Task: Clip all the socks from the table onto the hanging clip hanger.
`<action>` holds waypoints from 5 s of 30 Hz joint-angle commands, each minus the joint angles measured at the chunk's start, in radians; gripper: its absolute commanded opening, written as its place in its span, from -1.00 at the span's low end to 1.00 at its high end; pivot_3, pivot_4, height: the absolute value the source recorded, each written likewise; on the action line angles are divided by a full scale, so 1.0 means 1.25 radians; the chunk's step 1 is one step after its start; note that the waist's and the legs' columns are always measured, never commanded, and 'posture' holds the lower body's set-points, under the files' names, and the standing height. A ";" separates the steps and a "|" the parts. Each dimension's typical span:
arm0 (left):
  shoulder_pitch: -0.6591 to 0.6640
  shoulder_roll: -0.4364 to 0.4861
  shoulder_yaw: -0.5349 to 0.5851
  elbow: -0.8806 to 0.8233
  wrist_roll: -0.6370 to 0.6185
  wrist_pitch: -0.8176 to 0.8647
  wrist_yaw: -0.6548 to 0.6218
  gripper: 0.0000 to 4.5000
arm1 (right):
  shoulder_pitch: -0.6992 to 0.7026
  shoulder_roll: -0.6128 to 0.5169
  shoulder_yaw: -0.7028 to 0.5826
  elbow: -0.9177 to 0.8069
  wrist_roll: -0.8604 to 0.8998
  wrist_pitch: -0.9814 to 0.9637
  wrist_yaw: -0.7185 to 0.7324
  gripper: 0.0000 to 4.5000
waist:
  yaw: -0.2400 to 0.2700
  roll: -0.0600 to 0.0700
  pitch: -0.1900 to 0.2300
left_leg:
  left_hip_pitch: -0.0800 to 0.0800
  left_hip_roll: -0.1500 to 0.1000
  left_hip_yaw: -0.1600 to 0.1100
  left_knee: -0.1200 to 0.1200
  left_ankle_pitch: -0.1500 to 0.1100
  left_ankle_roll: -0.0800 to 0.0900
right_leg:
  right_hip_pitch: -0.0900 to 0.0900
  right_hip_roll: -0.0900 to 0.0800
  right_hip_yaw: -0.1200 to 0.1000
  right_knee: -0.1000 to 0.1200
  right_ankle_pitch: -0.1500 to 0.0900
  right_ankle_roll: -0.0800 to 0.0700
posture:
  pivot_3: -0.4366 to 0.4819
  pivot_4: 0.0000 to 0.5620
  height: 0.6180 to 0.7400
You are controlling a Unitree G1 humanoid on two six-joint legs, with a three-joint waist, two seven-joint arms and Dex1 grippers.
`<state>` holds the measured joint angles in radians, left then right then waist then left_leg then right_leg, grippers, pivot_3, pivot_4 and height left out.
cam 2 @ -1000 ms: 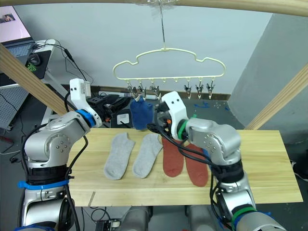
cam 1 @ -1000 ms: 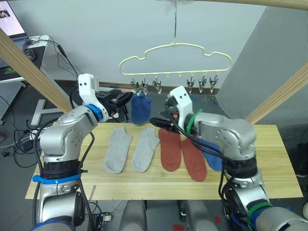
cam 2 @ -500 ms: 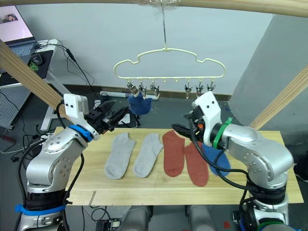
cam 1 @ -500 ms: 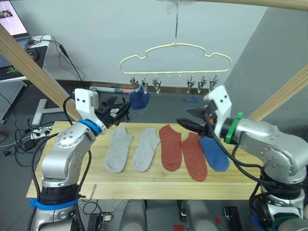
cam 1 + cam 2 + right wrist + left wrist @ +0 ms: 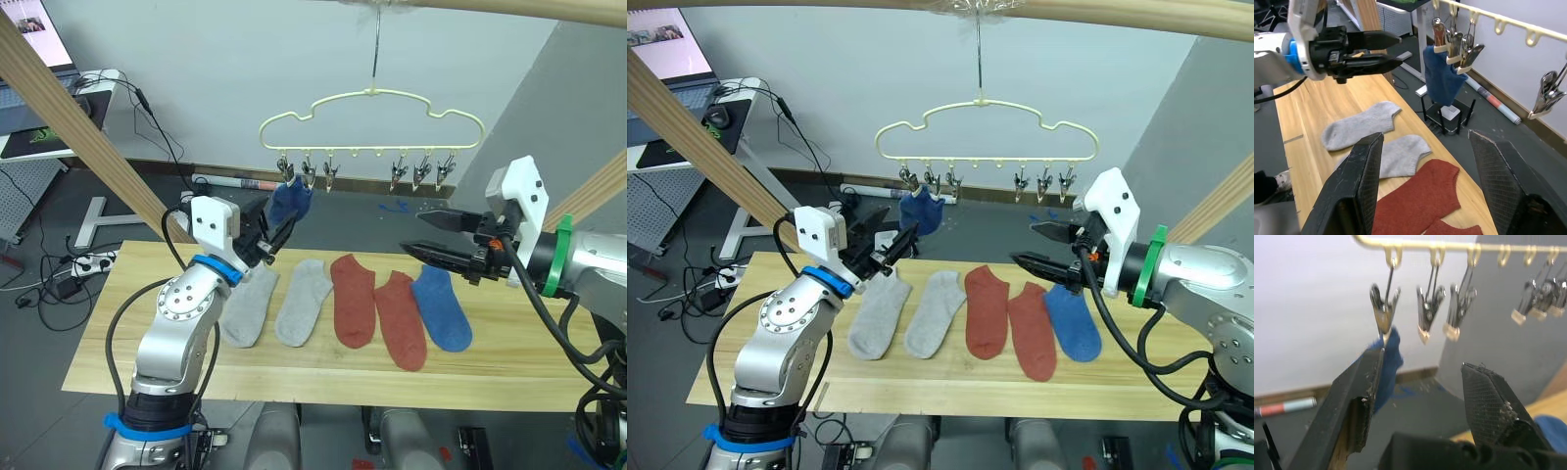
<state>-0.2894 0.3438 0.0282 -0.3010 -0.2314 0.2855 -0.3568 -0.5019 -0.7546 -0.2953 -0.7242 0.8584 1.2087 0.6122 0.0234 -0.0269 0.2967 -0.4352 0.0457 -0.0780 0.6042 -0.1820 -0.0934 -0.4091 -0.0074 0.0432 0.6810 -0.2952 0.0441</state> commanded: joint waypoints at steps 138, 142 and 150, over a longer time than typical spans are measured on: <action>-0.472 -0.106 0.247 0.234 -0.394 0.668 0.186 -0.91 | -0.003 0.198 0.379 0.838 -0.558 -0.344 -0.144 0.98 | -0.042 0.000 0.000 | 0.002 -0.001 -0.001 0.016 0.000 0.000 | 0.003 0.001 0.001 0.013 0.001 0.001 | 0.07 -0.09 1.00; -0.479 -0.103 0.253 0.244 -0.397 0.672 0.186 -0.91 | 0.007 0.201 0.372 0.837 -0.573 -0.338 -0.146 0.59 | -0.042 0.000 0.000 | 0.002 -0.001 -0.001 0.016 0.000 0.000 | 0.003 0.001 0.001 0.014 0.001 0.001 | 0.07 -0.09 1.00; -0.491 -0.105 0.280 0.259 -0.416 0.706 0.193 -0.91 | 0.012 0.208 0.365 0.829 -0.579 -0.326 -0.144 -0.64 | -0.042 0.000 0.000 | 0.002 -0.001 -0.001 0.016 0.000 0.000 | 0.003 0.001 0.001 0.013 0.001 0.001 | 0.09 -0.05 1.00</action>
<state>-0.8792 0.2102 0.3626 0.0379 -0.7306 1.1570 -0.1196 -0.5162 -0.4948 0.1688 0.3038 0.1572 0.7767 0.4366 -0.0286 -0.0275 0.2963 -0.4332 0.0450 -0.0796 0.6246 -0.1814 -0.0929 -0.4053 -0.0065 0.0446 0.6978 -0.2934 0.0459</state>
